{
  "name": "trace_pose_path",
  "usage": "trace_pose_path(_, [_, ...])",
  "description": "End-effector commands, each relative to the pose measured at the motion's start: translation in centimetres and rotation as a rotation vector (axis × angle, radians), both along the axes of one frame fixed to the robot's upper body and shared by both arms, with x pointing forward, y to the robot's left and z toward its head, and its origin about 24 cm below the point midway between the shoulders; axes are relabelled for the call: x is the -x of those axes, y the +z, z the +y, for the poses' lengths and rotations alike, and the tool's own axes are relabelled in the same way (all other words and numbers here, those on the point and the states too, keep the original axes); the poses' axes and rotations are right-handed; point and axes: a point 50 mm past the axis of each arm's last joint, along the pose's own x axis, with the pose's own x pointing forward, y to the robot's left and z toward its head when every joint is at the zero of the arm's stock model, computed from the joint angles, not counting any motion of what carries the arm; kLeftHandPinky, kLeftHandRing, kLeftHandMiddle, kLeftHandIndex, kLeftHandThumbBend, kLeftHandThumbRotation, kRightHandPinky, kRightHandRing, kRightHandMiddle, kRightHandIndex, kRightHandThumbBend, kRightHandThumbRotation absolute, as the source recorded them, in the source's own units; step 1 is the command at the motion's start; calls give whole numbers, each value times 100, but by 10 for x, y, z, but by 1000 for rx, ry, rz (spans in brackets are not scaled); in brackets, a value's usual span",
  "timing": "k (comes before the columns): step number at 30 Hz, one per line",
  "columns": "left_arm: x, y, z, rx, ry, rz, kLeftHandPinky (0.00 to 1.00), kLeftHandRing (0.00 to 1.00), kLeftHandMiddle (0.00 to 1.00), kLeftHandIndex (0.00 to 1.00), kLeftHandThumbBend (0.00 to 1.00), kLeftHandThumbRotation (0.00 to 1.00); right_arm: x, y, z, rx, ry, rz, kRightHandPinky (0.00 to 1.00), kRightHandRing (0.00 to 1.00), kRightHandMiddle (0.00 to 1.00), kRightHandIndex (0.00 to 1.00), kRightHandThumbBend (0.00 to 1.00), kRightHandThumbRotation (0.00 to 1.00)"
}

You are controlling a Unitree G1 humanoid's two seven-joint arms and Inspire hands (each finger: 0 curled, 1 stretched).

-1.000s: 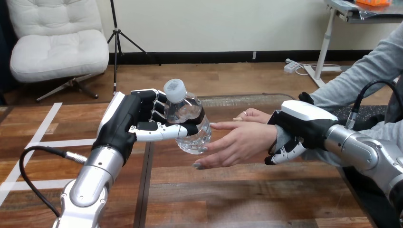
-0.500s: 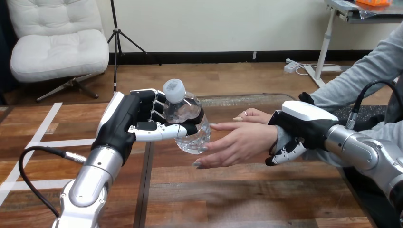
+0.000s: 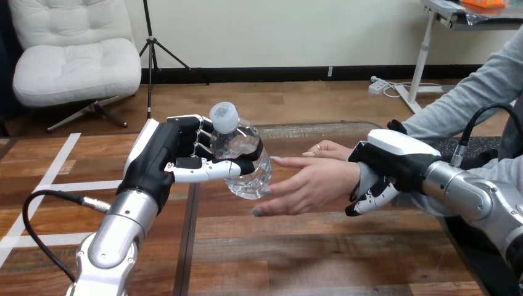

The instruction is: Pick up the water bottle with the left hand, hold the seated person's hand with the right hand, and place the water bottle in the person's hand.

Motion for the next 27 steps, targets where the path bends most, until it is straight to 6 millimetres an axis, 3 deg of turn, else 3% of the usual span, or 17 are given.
trace_pose_path(1, [-11, 28, -1, 18, -14, -116, 29, 35, 40, 41, 65, 0, -15, 33, 3, -54, -2, -119, 23, 27, 31, 31, 73, 0])
trace_pose_path(27, [-10, 29, -1, 26, -8, -115, 29, 35, 39, 41, 65, 0, -15, 35, 3, -57, -2, -120, 23, 27, 31, 32, 73, 0])
